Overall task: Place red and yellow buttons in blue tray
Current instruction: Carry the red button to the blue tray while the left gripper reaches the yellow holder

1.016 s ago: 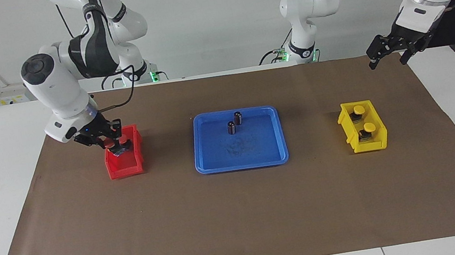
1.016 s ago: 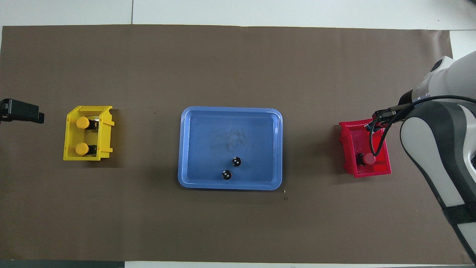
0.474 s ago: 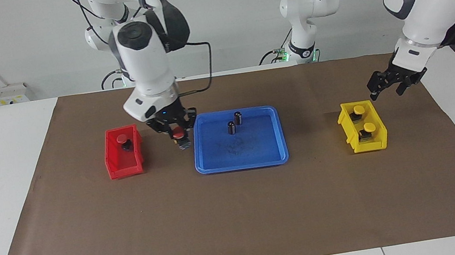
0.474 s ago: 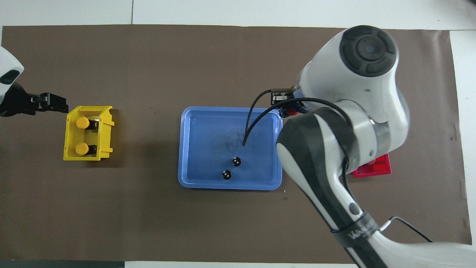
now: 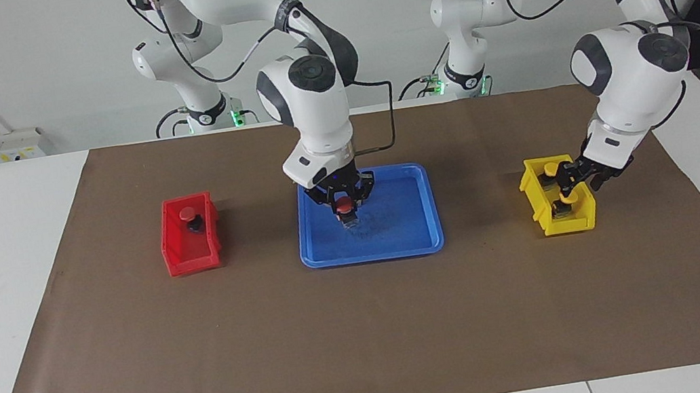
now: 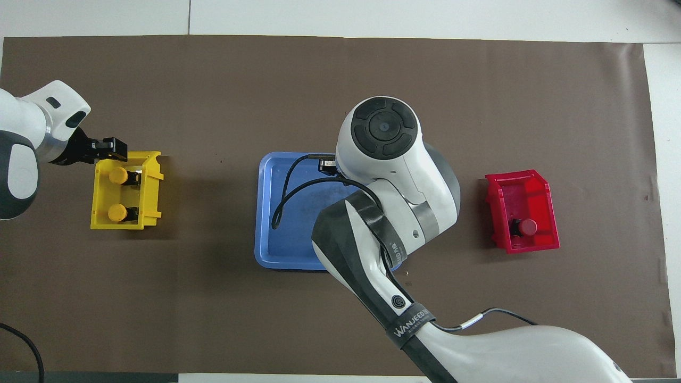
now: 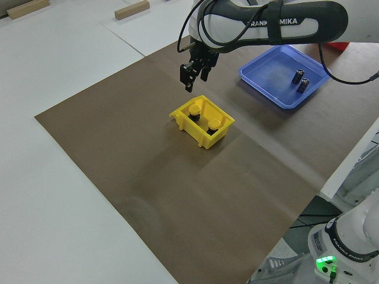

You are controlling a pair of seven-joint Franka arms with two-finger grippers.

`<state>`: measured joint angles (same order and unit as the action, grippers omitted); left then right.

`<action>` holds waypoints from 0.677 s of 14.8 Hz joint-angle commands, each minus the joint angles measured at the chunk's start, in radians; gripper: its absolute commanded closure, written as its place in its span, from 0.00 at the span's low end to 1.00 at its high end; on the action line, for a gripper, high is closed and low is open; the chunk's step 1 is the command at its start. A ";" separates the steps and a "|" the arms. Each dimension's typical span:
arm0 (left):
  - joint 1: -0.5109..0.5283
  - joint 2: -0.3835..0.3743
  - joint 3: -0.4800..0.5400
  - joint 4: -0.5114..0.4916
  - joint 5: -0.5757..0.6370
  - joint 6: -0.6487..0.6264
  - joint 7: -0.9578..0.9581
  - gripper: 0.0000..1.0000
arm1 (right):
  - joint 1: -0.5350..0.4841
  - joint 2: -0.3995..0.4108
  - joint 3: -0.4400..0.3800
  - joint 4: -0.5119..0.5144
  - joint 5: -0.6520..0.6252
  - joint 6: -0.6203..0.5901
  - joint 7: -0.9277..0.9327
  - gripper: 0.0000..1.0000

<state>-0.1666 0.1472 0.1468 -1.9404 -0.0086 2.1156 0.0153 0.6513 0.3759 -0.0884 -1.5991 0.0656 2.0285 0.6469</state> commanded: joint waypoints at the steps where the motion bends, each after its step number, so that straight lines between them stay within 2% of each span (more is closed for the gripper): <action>1: 0.025 -0.012 -0.004 -0.052 0.006 0.053 -0.001 0.31 | 0.042 0.038 -0.005 -0.012 0.007 0.056 0.051 0.72; 4: 0.025 -0.014 -0.004 -0.087 0.006 0.084 -0.003 0.31 | 0.053 0.046 -0.005 -0.068 -0.017 0.136 0.060 0.72; 7: 0.022 -0.012 -0.006 -0.107 0.006 0.105 -0.015 0.31 | 0.071 0.061 -0.005 -0.097 -0.043 0.165 0.063 0.69; 8: 0.021 -0.011 -0.006 -0.117 0.006 0.121 -0.015 0.31 | 0.071 0.061 -0.005 -0.099 -0.044 0.162 0.065 0.59; 9: 0.021 -0.011 -0.006 -0.130 0.006 0.133 -0.014 0.31 | 0.071 0.061 -0.005 -0.097 -0.043 0.164 0.085 0.39; 10: 0.019 -0.011 -0.006 -0.143 0.006 0.142 -0.014 0.31 | 0.071 0.061 -0.005 -0.090 -0.044 0.161 0.109 0.32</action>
<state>-0.1484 0.1519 0.1451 -2.0343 -0.0086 2.2094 0.0152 0.7170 0.4491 -0.0892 -1.6784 0.0460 2.1748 0.7065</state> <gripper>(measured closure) 0.308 0.529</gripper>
